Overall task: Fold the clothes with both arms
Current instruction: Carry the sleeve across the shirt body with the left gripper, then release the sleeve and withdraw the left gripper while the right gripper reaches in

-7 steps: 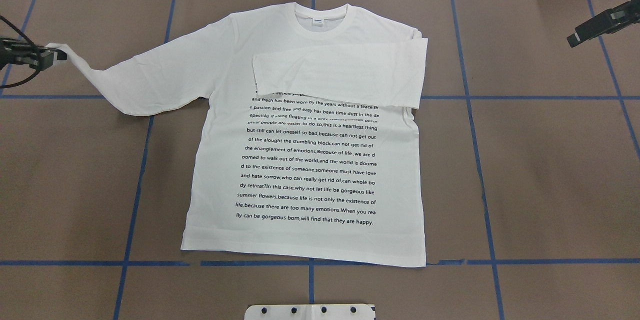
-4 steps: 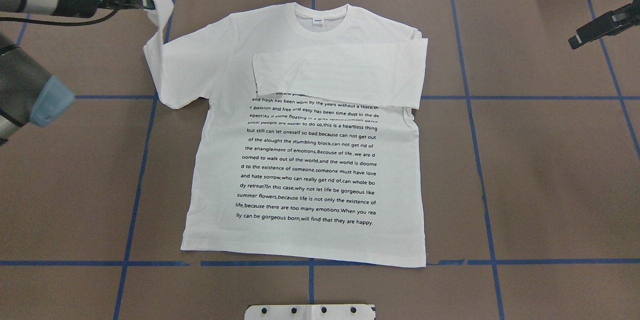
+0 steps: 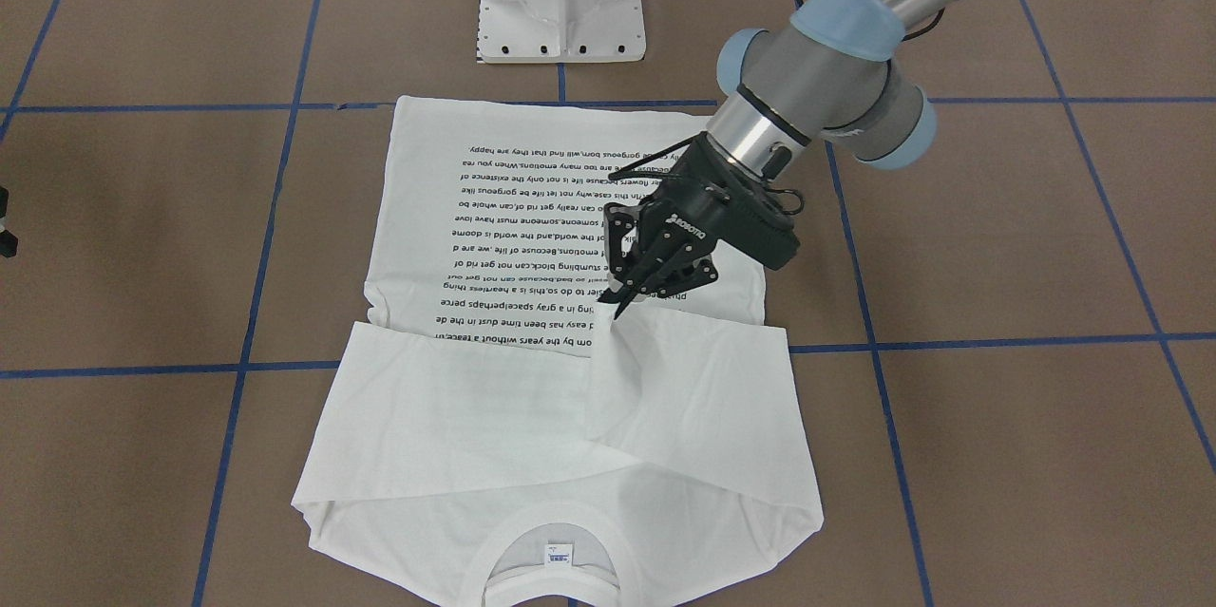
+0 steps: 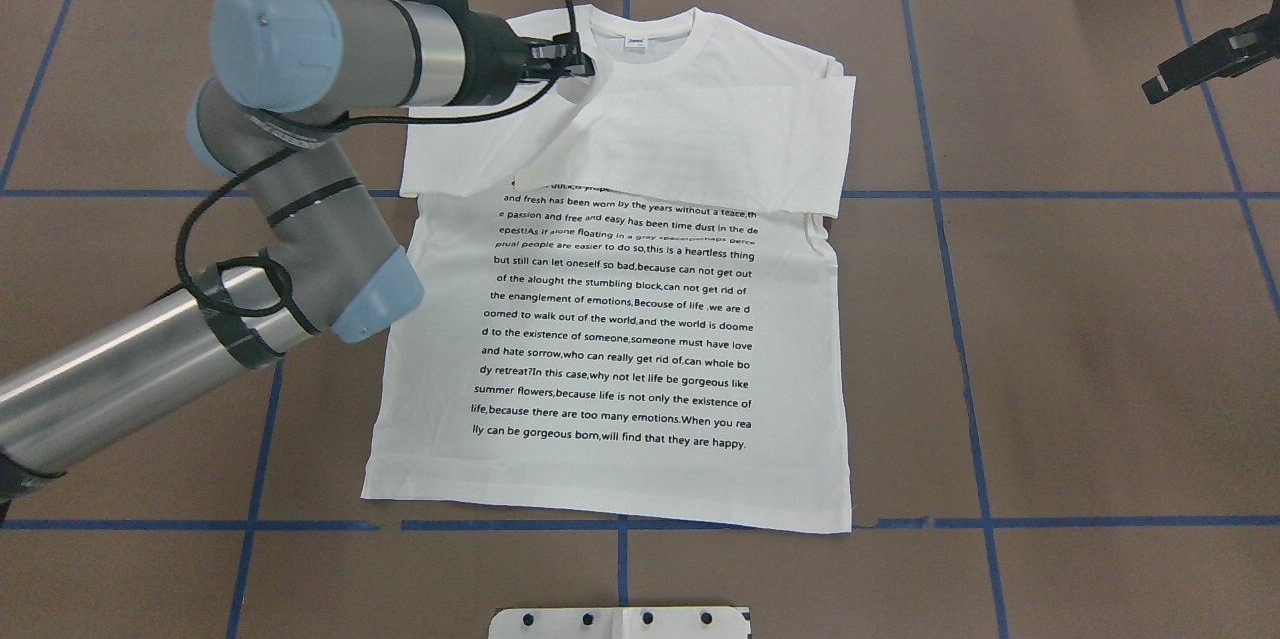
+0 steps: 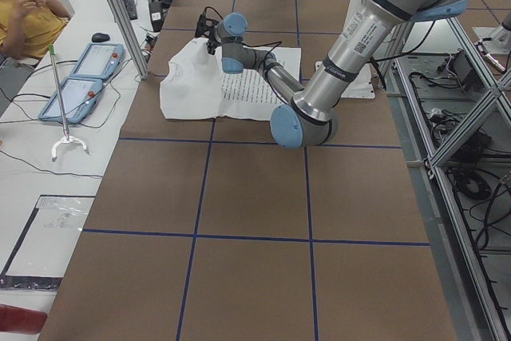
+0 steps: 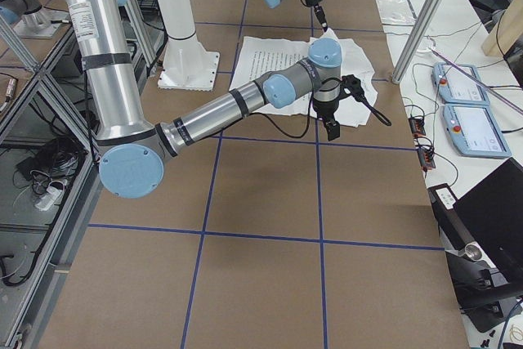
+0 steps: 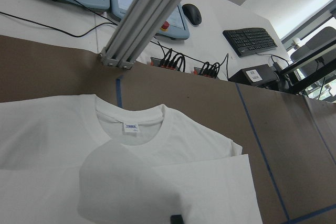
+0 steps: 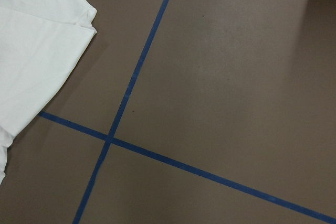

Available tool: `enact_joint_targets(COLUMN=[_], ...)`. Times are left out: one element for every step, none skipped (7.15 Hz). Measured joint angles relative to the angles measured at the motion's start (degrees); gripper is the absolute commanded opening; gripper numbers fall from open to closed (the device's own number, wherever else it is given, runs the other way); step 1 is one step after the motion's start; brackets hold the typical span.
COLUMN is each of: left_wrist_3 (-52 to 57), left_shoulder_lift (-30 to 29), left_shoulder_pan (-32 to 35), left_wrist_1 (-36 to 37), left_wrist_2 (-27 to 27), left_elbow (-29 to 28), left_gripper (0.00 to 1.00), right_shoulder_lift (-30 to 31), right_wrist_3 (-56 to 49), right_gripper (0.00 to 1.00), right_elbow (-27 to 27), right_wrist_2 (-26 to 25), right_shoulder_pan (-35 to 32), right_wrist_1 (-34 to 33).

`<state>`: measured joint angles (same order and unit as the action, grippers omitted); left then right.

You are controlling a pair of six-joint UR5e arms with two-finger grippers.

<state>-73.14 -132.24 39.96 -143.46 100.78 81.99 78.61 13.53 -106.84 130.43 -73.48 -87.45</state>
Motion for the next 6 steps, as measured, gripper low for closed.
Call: enact_joint_targets(left_wrist_3=[-0.06, -0.1, -0.14, -0.1, 0.4, 2.09], left_shoulder_lift=[-2.88, -5.73, -8.09, -9.58, -10.02, -10.05], left_shoulder_pan=[-3.06, -5.15, -6.65, -8.17, -9.4, -9.98], left_wrist_1=[-0.07, -0.24, -0.4, -0.44, -0.32, 1.44], left_wrist_2=[-3.32, -5.39, -6.11, -6.38, -7.01, -7.57], left_elbow=[-3.56, -7.15, -9.55, -10.87, -11.34, -10.89], left_gripper=[0.05, 0.19, 0.99, 1.0, 1.0, 1.0], right_shoulder_lift=[0.03, 0.05, 0.05, 0.05, -0.01, -0.47], right_wrist_3=[0.02, 0.06, 0.08, 0.08, 0.14, 1.37], right_gripper=[1.0, 1.0, 1.0, 1.0, 1.0, 1.0], right_elbow=[0.0, 0.02, 0.03, 0.0, -0.02, -0.09], right_wrist_2=[0.0, 0.0, 0.0, 0.0, 0.0, -0.02], right_shoulder_pan=[-0.08, -0.11, -0.12, -0.15, -0.15, 0.06], right_wrist_1=[0.0, 0.0, 0.0, 0.0, 0.0, 0.0])
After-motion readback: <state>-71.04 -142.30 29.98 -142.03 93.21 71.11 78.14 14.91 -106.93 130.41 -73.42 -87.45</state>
